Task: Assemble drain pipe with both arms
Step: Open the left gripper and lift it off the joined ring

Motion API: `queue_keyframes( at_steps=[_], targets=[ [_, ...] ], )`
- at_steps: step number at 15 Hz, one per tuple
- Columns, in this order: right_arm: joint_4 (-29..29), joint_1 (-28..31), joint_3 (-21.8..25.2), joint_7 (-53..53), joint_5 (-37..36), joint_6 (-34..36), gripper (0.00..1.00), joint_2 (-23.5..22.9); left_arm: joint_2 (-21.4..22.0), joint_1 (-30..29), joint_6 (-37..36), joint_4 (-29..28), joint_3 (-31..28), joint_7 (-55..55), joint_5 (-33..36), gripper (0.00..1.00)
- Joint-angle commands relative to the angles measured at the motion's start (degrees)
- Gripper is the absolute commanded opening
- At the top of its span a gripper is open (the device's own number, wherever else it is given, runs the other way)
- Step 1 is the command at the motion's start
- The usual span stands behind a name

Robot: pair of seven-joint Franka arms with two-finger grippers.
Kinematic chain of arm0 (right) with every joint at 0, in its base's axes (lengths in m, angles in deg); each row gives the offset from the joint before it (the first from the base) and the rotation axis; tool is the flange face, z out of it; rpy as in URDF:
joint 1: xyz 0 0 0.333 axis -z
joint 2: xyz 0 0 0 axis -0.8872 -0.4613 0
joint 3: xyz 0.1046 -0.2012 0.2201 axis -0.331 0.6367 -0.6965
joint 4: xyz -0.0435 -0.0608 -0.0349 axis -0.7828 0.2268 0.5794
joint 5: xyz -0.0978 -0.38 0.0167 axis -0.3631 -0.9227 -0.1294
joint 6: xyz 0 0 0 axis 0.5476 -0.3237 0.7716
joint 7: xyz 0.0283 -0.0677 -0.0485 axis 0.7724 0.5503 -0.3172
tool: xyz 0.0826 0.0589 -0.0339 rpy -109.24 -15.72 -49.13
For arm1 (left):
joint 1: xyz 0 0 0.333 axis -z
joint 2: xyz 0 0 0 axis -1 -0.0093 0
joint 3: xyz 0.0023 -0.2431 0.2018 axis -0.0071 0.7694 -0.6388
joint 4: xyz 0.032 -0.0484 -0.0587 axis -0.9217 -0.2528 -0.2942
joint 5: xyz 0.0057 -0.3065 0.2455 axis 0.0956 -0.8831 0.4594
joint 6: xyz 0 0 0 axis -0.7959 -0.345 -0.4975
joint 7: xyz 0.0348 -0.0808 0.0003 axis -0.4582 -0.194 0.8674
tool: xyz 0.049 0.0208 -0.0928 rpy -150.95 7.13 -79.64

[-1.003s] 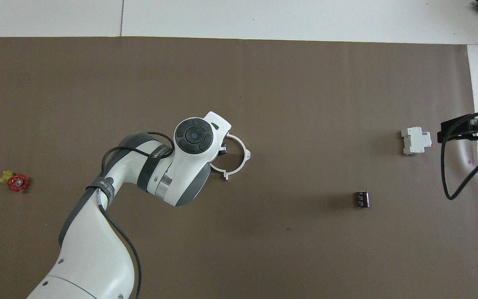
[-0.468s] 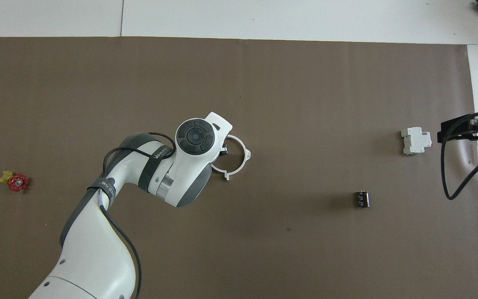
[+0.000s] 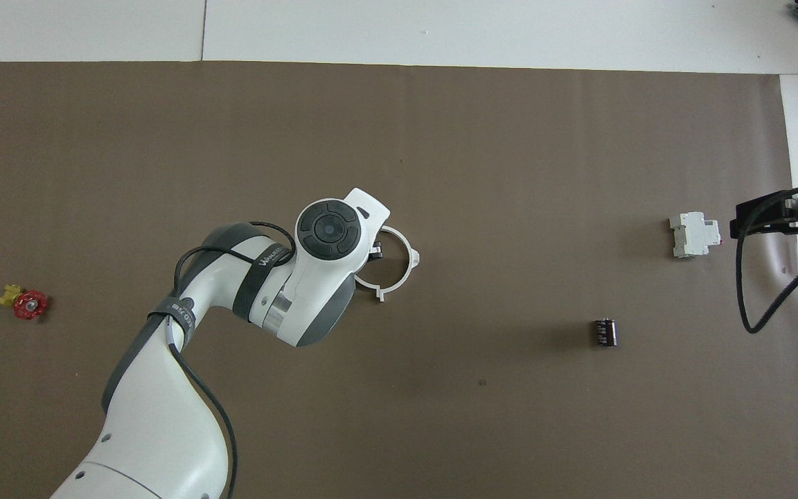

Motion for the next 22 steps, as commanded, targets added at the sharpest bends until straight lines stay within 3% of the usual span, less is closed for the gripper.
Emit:
queue_keyframes(
  at_steps=[1, 2, 3, 4, 6, 9, 15, 22],
  targets=[
    [-1.99, 0.28, -0.21, 0.31, 1.19, -1.32, 1.0, 1.53, -1.69, 1.36, -0.36, 0.73, -0.83, 1.18, 0.53, 0.0],
    [-1.99, 0.28, -0.21, 0.22, 1.19, -1.32, 1.0, 1.62, -1.69, 1.36, -0.36, 0.73, -0.83, 1.18, 0.53, 0.0],
    [-1.99, 0.28, -0.21, 0.31, 1.19, -1.32, 1.0, 1.53, -1.69, 1.28, -0.36, 0.73, -0.83, 1.09, 0.53, 0.18],
    [-1.99, 0.28, -0.21, 0.22, 1.19, -1.32, 1.0, 1.53, -1.69, 1.28, -0.36, 0.73, -0.83, 1.09, 0.62, 0.43],
    [-1.99, 0.28, -0.21, 0.31, 1.19, -1.32, 1.0, 1.53, -1.69, 1.28, -0.36, 0.73, -0.83, 0.92, 0.62, 0.54],
    [-1.99, 0.28, -0.21, 0.22, 1.19, -1.32, 1.0, 1.62, -1.69, 1.19, -0.36, 0.81, -0.91, 0.65, 0.62, 1.0],
    [-1.99, 0.28, -0.21, 0.31, 1.19, -1.32, 1.0, 1.53, -1.08, 0.31, -2.99, 2.92, -1.09, 0.13, 0.62, 1.0],
    [-1.99, 0.28, -0.21, 0.22, 1.19, -1.32, 1.0, 1.53, 1.64, -3.81, -16.52, 10.21, -1.18, -4.17, 0.62, 1.0]
  ],
)
